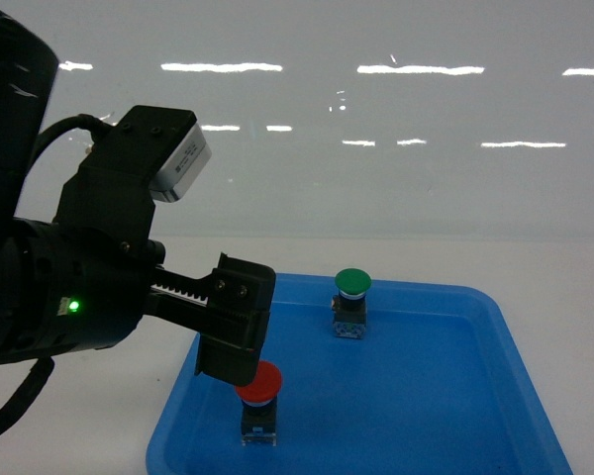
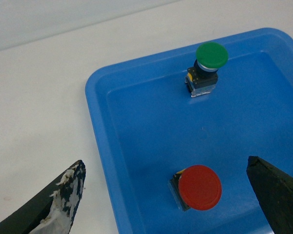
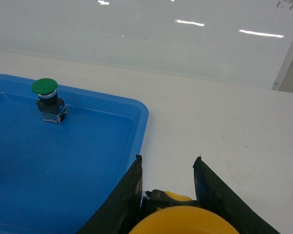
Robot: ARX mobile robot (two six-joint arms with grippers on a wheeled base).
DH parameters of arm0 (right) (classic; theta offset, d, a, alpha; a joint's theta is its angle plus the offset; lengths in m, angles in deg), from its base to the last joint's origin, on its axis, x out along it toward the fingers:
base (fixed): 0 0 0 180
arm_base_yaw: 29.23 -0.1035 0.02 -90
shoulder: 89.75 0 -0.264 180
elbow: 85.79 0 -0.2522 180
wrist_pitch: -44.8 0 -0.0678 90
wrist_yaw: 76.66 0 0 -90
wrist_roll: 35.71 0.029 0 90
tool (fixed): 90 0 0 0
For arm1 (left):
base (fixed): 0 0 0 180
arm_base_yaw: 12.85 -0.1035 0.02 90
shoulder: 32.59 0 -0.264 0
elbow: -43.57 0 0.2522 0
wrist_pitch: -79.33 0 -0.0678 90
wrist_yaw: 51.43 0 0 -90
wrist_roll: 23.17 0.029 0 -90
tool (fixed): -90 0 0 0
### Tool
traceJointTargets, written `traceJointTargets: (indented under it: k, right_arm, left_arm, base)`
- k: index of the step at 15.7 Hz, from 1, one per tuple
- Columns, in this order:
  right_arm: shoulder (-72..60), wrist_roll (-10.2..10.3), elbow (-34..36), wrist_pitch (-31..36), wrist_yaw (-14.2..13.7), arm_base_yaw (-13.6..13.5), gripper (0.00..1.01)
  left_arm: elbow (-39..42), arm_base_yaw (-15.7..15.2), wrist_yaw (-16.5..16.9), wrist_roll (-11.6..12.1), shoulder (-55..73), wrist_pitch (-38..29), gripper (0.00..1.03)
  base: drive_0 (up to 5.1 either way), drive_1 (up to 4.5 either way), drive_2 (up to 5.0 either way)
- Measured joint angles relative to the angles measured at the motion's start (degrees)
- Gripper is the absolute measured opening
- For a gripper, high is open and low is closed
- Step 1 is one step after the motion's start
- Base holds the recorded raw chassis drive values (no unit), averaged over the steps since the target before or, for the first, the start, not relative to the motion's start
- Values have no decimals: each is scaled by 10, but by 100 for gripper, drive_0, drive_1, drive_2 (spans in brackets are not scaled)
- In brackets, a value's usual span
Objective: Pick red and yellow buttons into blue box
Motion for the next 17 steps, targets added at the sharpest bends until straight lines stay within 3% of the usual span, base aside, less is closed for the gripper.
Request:
traceJointTargets:
  k: [4,9,13,17]
  right_arm:
    - [0,0,0,0,0,0,29]
    - [0,0,0,0,0,0,29]
    - [0,0,0,0,0,0,29]
    - [0,0,0,0,0,0,29]
  left_arm:
    - [-32,30,-14,-27,73,32,98]
    - [-32,64,-13,-63,102,25,98]
    - [-31,62,-5,-65,144,-2,98]
    - [-24,34,18,-66,172,-33,98]
  base:
    - [0,0,0]
    - [0,0,0]
    - [0,0,0]
    - [0,0,0]
